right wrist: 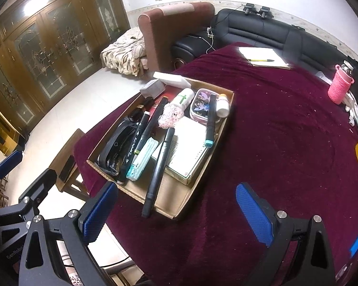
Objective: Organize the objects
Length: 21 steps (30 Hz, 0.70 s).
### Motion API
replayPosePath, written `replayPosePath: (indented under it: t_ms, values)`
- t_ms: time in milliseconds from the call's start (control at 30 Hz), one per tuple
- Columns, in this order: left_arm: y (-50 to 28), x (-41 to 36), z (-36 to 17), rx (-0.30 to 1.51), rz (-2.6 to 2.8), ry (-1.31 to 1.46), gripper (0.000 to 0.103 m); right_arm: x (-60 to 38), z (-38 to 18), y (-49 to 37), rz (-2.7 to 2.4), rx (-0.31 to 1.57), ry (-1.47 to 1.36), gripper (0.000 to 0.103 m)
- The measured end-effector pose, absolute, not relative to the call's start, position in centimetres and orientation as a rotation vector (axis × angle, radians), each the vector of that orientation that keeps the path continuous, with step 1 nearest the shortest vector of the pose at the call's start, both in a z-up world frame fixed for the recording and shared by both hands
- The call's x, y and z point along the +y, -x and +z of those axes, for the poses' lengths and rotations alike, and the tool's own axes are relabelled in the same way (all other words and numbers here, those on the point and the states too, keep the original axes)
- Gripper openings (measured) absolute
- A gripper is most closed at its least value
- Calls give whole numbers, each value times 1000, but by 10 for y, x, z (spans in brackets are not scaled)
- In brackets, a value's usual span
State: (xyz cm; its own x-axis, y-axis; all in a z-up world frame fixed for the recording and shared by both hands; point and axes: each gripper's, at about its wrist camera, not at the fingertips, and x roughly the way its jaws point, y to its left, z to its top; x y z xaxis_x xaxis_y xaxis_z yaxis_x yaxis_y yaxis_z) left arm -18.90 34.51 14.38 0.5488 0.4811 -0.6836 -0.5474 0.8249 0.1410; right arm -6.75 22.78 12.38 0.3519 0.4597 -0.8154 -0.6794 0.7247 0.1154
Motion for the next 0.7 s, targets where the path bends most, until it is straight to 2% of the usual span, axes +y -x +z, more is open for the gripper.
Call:
replayPosePath:
  t_ms: [700]
  values:
    - [196,366,133,777,619,190,89,231,116,65,738,971,279,102]
